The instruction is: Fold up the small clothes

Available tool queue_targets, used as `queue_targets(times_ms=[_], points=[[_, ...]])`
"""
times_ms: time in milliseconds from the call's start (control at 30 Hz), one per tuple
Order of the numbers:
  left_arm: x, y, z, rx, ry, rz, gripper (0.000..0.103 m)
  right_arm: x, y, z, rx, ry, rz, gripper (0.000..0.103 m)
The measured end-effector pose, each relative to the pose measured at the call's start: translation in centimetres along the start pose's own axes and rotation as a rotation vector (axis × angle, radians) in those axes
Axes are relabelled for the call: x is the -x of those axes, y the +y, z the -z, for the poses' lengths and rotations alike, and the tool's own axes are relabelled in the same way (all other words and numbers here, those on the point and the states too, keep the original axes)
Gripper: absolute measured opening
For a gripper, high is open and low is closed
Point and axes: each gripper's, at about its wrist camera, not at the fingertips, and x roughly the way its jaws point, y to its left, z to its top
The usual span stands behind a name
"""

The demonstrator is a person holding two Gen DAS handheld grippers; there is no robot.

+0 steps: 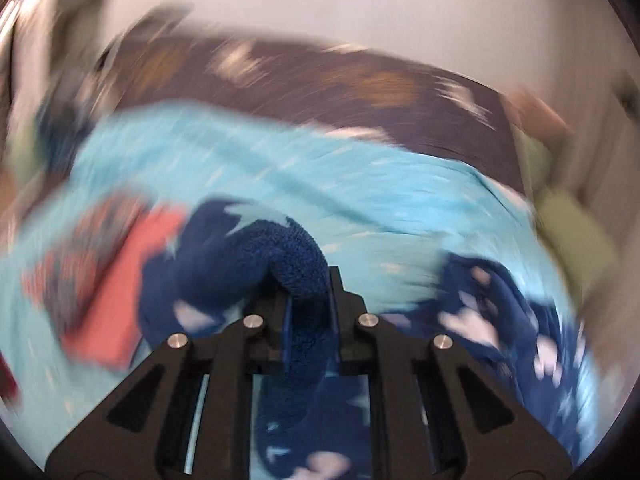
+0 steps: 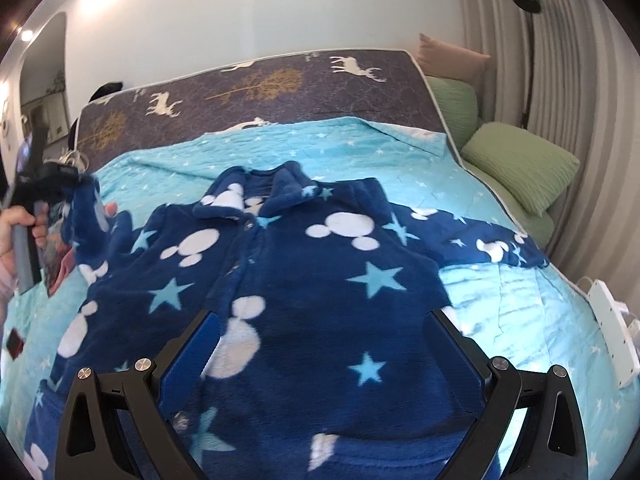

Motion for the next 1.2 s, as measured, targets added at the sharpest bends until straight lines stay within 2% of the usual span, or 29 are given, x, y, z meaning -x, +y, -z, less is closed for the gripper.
queue_targets(times_ms=[100,167,200,267,367,467,533,600,667,800,900,967,1033,1100,1200], points=[[2.2,-11.1,2.4,-0.406,-0.077,0.033,0.019,0.2,-1.5,0.0,-0.044,-0.006,0.021,0.103],[2.4,-16.9,5.9,-0.638,-0.075,0.067,0.027,0.4,-2.4,0.0,-0.074,-0.002,0.033,0.103],[2.5,-19.3,8.2,-0.749,-0.069,0.08,0.035,0.7,-3.2,0.1,-0.101,0.001,0.038,0.103],[2.9,-21.6,11.4,-0.868,-0.08,0.084,0.042,1.1,-4.3,0.2,-0.132,0.007,0.04,0.103],[4.4,-22.6,14.2,-0.969,-0.089,0.114,0.05,1.8,-6.1,0.4,-0.155,0.006,0.059,0.103],[6.7,-21.4,14.9,-0.953,-0.075,0.133,0.058,1.9,-7.4,0.5,-0.154,0.012,0.098,0.103],[7.8,-19.1,14.6,-0.908,-0.083,0.108,0.069,1.6,-8.0,0.4,-0.164,0.024,0.088,0.103],[8.1,-16.7,14.3,-0.868,-0.1,0.033,0.073,1.2,-8.0,0.1,-0.165,0.037,0.063,0.103],[7.3,-14.1,13.9,-0.813,-0.069,-0.06,0.074,0.2,-7.3,-0.6,-0.143,0.053,0.027,0.103],[4.1,-9.5,13.0,-0.63,0.057,-0.148,0.074,-2.5,-3.2,-3.1,-0.014,0.081,-0.026,0.103],[1.9,-7.4,13.4,-0.587,0.113,-0.203,0.074,-6.0,2.6,-5.7,0.137,0.096,-0.091,0.103],[0.9,-6.9,13.7,-0.572,0.131,-0.224,0.074,-8.5,5.2,-6.8,0.175,0.121,-0.104,0.103],[0.1,-6.5,13.6,-0.545,0.157,-0.262,0.076,-11.9,8.2,-8.0,0.203,0.162,-0.095,0.103],[-0.3,-5.7,13.6,-0.485,0.181,-0.257,0.076,-14.7,10.6,-8.6,0.231,0.196,-0.073,0.103],[0.0,-5.5,13.3,-0.45,0.181,-0.256,0.076,-18.8,13.8,-8.4,0.28,0.262,0.03,0.103]])
